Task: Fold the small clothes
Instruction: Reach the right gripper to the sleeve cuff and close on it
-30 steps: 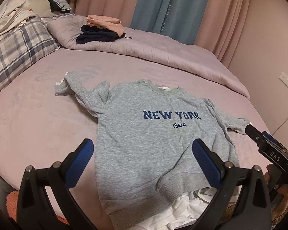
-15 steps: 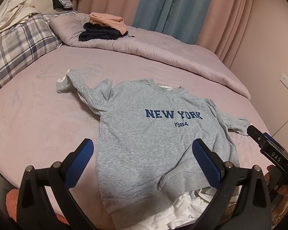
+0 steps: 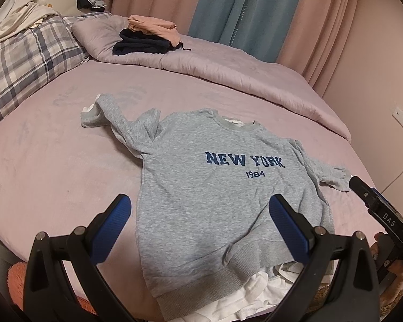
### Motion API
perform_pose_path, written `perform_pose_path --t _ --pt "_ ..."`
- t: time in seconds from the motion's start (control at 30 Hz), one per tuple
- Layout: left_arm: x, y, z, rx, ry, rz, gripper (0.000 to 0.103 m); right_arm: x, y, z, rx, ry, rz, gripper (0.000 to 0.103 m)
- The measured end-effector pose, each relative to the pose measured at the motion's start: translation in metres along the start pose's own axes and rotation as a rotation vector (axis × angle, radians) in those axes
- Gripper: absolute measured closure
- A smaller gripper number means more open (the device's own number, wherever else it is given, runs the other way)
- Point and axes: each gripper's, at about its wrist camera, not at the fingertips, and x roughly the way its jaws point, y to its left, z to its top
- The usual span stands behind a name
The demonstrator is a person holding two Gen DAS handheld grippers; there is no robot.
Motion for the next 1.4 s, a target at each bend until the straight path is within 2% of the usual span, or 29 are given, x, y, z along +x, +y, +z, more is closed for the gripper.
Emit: perform_pose_path --t 0.2,0.33,0.43,0.63,0.9,1.17,1.4 --pt "0.005 0.001 0.010 0.004 0.026 0.017 0.001 -0.002 -0.004 0.003 0.022 0.002 0.008 0.001" --pt "0.013 0.009 0.017 0.011 0.058 0.047 0.001 -0.005 -0.007 0.009 0.037 0.016 0.065 0.001" --pt "0.017 0.018 0.024 -0.006 0.081 0.041 0.001 -0.003 -0.011 0.013 0.049 0.037 0.037 0.001" --pt "0.025 0.035 0.037 -0.049 0.088 0.030 0.001 0.001 -0.039 0.015 0.162 0.076 0.046 0.005" --pt "0.062 0.054 0.049 -0.089 0.148 0.057 0.001 0.024 -0.083 0.018 0.302 0.129 -0.059 0.012" --pt "0.084 0.053 0.056 -0.104 0.193 0.061 0.001 0.052 -0.127 0.022 0.403 0.166 -0.165 0.018" --pt "0.098 0.036 0.065 -0.096 0.201 0.034 0.001 0.072 -0.166 0.026 0.467 0.175 -0.184 0.019"
